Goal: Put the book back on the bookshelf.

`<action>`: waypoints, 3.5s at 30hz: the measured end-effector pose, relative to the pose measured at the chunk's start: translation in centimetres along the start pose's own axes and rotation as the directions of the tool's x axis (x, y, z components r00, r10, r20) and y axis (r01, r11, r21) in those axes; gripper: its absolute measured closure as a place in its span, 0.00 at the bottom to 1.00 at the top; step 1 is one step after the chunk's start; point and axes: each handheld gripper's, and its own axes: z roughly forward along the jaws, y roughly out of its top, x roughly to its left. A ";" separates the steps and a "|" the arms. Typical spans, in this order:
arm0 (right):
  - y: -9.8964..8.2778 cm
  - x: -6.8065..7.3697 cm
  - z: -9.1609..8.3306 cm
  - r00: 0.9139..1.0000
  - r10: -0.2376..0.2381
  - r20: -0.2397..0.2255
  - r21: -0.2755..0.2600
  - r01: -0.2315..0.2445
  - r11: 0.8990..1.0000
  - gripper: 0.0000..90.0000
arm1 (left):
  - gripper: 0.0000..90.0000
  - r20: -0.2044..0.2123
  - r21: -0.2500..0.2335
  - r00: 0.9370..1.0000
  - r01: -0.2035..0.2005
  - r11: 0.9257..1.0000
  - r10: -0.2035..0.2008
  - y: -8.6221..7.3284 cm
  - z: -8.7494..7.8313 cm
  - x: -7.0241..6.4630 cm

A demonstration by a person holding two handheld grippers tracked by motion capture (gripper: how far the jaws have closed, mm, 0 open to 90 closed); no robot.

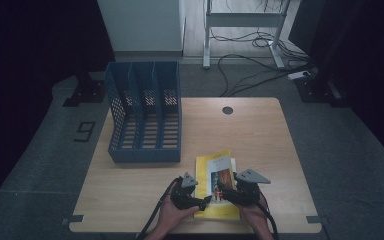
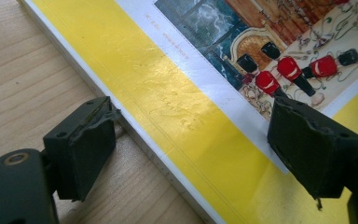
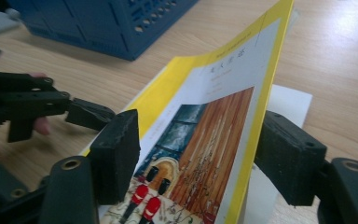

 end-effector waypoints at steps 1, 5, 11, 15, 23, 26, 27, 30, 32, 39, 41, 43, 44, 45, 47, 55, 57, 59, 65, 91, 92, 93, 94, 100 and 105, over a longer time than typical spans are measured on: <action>0.0 0.0 -0.1 1.000 -0.002 -0.006 -0.002 0.002 1.000 0.36 | 0.17 0.001 0.000 1.000 0.000 1.000 0.000 0.0 0.0 0.0; -0.1 -0.1 0.2 1.000 -0.003 -0.005 0.008 0.003 1.000 0.37 | 0.17 0.001 -0.001 1.000 -0.001 1.000 0.001 0.0 0.0 0.0; -0.5 -0.4 0.7 0.999 0.014 -0.030 0.043 -0.012 0.999 0.37 | 0.17 0.000 -0.002 1.000 -0.002 1.000 0.002 0.0 0.0 0.0; -0.9 -0.7 1.3 0.999 0.028 -0.032 0.066 -0.026 0.997 0.36 | 0.17 0.000 -0.004 1.000 -0.002 1.000 0.002 -0.1 0.0 0.0; -1.7 -1.7 2.2 0.998 0.062 -0.007 0.074 -0.062 0.995 0.43 | 0.17 -0.001 -0.006 1.000 -0.005 1.000 0.005 -0.1 0.0 0.0; -1.5 -2.0 2.4 0.999 0.051 -0.013 0.063 -0.050 0.997 0.50 | 0.17 0.000 -0.006 1.000 -0.004 1.000 0.004 -0.1 0.0 0.0; -1.3 -2.1 2.4 0.999 0.049 -0.018 0.062 -0.048 0.997 0.52 | 0.17 0.000 -0.006 1.000 -0.004 1.000 0.004 -0.1 0.0 0.0; -0.5 -2.3 2.7 0.998 0.042 -0.040 0.072 -0.039 0.997 0.57 | 0.17 0.000 -0.006 1.000 -0.003 1.000 0.003 -0.1 0.0 0.0; -0.2 -2.4 3.0 0.998 0.037 -0.049 0.080 -0.033 0.996 0.59 | 0.17 0.000 -0.006 1.000 -0.003 1.000 0.003 -0.1 0.0 0.0; 0.7 -2.6 3.7 0.997 0.041 -0.065 0.102 -0.034 0.994 0.68 | 0.17 0.001 -0.007 1.000 -0.003 1.000 0.003 -0.1 0.0 0.0; 0.4 -2.9 3.8 0.996 0.060 -0.071 0.115 -0.052 0.992 0.74 | 0.17 0.000 -0.006 1.000 -0.004 1.000 0.004 -0.1 0.0 0.0; 0.3 -3.1 3.7 0.994 0.072 -0.083 0.116 -0.062 0.991 0.76 | 0.17 0.000 -0.006 1.000 -0.004 1.000 0.004 -0.1 0.0 0.0; 0.1 -3.4 3.5 0.988 0.108 -0.115 0.108 -0.096 0.990 0.80 | 0.17 0.001 -0.006 1.000 -0.004 1.000 0.004 -0.1 0.0 0.0; 0.1 -3.4 3.5 0.988 0.108 -0.115 0.108 -0.096 0.990 0.80 | 0.17 0.001 -0.006 1.000 -0.004 1.000 0.004 -0.1 0.0 0.0; 0.0 -3.4 3.3 0.985 0.117 -0.128 0.105 -0.104 0.989 0.83 | 0.17 0.001 -0.006 1.000 -0.004 1.000 0.004 -0.1 0.0 0.0; 0.1 -3.2 3.3 0.982 0.128 -0.140 0.077 -0.118 0.990 0.93 | 0.16 0.001 -0.005 1.000 -0.004 1.000 0.004 0.0 0.0 0.1; 0.1 -3.2 3.2 0.980 0.132 -0.148 0.066 -0.123 0.990 0.94 | 0.16 0.000 -0.005 1.000 -0.003 1.000 0.003 0.0 0.0 0.1; 0.2 -3.0 3.2 0.981 0.130 -0.146 0.062 -0.122 0.991 0.95 | 0.16 0.001 -0.005 1.000 -0.003 1.000 0.003 0.0 0.0 0.1; 0.3 -2.8 3.1 0.980 0.133 -0.146 0.050 -0.127 0.991 0.96 | 0.16 0.004 -0.006 1.000 0.001 1.000 -0.001 0.0 0.0 0.1; 1.4 -1.4 2.0 0.989 0.081 -0.127 -0.037 -0.086 0.996 0.97 | 0.17 0.046 -0.020 0.997 0.067 0.998 -0.066 0.2 -0.8 1.6; 1.4 -1.4 2.0 0.989 0.081 -0.127 -0.037 -0.086 0.996 0.97 | 0.18 0.046 -0.020 0.997 0.067 0.998 -0.066 0.2 -0.8 1.6; 1.5 -1.4 1.9 0.989 0.080 -0.128 -0.039 -0.085 0.996 0.97 | 0.18 0.053 -0.026 0.996 0.075 0.997 -0.074 0.3 -0.9 1.7; 1.5 -1.3 1.9 0.989 0.076 -0.127 -0.038 -0.082 0.996 0.97 | 0.18 0.054 -0.029 0.996 0.079 0.996 -0.077 0.4 -0.9 1.8; 1.6 -1.2 1.6 0.990 0.063 -0.127 -0.041 -0.068 0.997 0.97 | 0.20 0.056 -0.048 0.995 0.089 0.995 -0.086 0.7 -1.0 2.1; 1.8 -1.2 1.4 0.989 0.059 -0.132 -0.048 -0.066 0.997 0.97 | 0.21 0.071 -0.036 0.990 0.120 0.992 -0.118 1.5 -0.5 3.0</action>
